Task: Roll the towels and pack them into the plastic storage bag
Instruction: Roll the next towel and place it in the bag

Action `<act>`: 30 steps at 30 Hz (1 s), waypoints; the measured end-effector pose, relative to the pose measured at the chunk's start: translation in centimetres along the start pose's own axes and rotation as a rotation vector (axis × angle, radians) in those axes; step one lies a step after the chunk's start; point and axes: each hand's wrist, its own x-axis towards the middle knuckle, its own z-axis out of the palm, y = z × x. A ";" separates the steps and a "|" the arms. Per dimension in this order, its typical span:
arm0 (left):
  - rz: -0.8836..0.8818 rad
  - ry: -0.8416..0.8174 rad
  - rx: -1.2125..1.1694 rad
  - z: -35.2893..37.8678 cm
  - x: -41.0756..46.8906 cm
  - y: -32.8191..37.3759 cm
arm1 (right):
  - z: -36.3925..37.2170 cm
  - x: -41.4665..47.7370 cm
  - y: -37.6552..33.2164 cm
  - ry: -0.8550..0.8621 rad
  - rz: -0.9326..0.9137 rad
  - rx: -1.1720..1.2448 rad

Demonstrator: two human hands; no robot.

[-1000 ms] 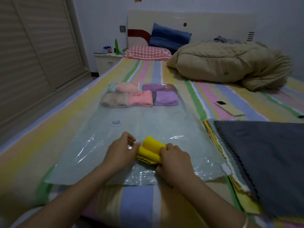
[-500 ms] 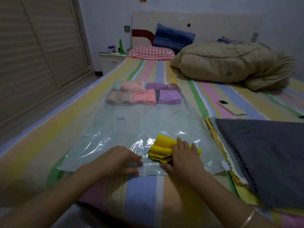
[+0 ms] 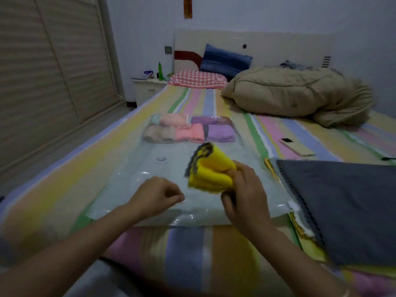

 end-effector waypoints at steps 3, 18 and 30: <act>-0.037 0.023 -0.196 -1.5 0.8 1.0 | -0.2 -1.6 -0.8 -0.091 -0.341 -0.161; 0.015 -0.002 -0.423 -8.4 3.8 6.5 | 7.7 5.9 3.4 -0.360 0.377 -0.309; -0.511 0.360 -0.413 -5.6 25.1 -6.0 | 23.2 16.8 15.6 -0.233 0.260 -0.517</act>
